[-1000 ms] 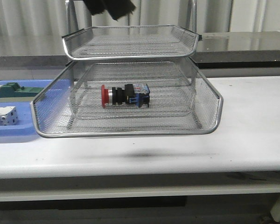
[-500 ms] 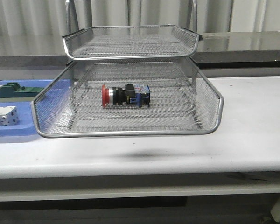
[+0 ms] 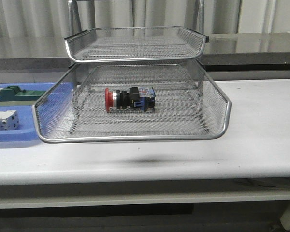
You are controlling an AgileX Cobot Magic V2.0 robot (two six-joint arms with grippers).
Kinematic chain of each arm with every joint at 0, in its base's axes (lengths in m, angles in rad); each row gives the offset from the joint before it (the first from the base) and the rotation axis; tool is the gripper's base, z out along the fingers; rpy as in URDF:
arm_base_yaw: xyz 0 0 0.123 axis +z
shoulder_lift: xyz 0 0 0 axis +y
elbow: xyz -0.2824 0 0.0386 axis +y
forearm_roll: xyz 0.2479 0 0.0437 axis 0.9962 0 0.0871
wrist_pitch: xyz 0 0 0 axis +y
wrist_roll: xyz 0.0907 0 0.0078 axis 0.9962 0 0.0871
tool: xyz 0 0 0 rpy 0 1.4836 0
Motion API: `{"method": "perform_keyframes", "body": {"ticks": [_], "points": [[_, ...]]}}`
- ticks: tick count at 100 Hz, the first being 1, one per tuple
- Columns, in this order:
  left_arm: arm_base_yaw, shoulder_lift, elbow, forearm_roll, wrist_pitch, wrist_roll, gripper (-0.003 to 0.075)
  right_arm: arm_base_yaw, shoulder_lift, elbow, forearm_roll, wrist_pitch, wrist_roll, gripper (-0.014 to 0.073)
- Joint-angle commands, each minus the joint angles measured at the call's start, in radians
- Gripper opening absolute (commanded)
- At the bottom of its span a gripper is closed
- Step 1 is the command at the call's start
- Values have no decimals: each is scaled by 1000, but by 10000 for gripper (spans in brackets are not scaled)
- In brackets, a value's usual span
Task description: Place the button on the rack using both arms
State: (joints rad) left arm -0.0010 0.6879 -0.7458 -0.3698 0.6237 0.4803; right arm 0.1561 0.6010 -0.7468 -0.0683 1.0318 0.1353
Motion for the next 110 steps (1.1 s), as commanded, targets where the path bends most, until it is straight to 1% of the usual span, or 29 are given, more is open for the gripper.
{"method": "perform_keyframes", "body": {"ticks": [1, 21, 42, 56, 90, 95, 99, 104, 110], "points": [[2, -92, 71, -48, -171, -10, 492, -2, 2, -35, -21, -47, -3, -67], [2, -313, 267, -132, -302, -10, 493, -2, 2, -35, -21, -47, -3, -67], [2, -461, 396, -207, -378, -10, 493, -2, 2, -35, -21, -47, -3, -67], [2, -487, 437, -253, -388, -10, 492, -2, 2, -35, -21, -47, -3, -67], [2, -487, 449, -253, -396, -10, 489, -2, 2, -35, -21, -47, -3, -67], [2, -487, 449, -253, -403, -10, 465, -2, 2, -35, -21, -47, -3, -67], [2, -487, 449, -253, -412, -10, 426, -2, 2, -35, -21, -47, -3, -67], [2, -487, 449, -253, -419, -10, 364, -2, 2, -35, -21, -47, -3, -67], [2, -487, 449, -253, -430, -10, 267, -2, 2, -35, -21, -47, -3, -67]]}}
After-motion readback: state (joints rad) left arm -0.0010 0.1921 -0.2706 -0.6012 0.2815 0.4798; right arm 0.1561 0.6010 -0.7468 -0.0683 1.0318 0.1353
